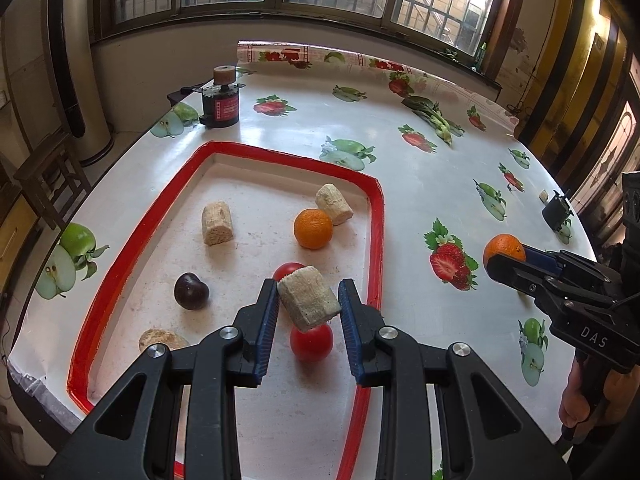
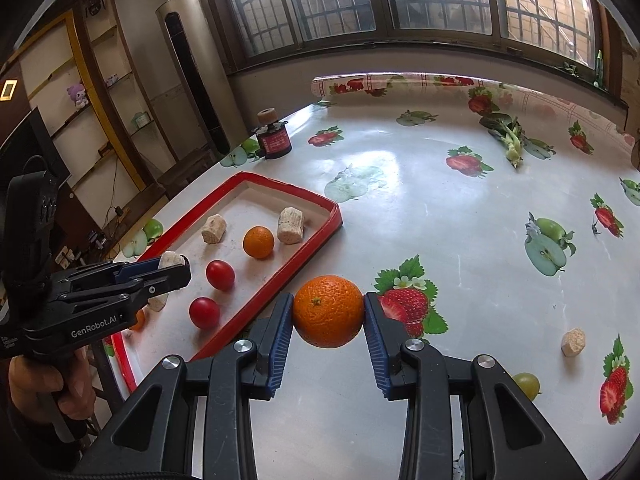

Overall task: Organize fruits
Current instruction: 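Carry the biscuit with the left tool into the tray while the right tool carries the orange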

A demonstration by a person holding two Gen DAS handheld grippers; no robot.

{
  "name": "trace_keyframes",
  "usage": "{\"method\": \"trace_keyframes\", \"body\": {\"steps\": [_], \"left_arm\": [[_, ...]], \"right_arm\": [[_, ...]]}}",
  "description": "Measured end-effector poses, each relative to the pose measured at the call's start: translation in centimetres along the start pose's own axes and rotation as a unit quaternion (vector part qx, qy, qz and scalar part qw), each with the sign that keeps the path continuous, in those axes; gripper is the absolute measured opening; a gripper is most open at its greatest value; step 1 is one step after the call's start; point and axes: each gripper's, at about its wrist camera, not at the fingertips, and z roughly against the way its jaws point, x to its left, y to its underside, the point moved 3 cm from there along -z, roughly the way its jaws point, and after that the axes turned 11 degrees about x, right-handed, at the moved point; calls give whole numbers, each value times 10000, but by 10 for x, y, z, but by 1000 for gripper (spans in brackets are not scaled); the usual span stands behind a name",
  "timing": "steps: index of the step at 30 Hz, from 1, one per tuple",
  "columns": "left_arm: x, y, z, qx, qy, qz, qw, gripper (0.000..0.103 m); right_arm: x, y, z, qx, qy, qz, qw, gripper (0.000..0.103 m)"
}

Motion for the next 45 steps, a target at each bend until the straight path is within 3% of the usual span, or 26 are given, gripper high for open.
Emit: {"method": "trace_keyframes", "body": {"steps": [22,30,45], "left_arm": [[67,-3,5,-42,-197,524,9984,28],[97,-23,-10,35,-175,802,9966,28],[95,-41,-52,382,-295,727,9962,28]], "right_arm": [[62,-34,-43,234,-291,563,9977,36],[74,-44,-73,445,-264,690,9963,36],[68,-54,-101,659,-203,709,9951,36]]}}
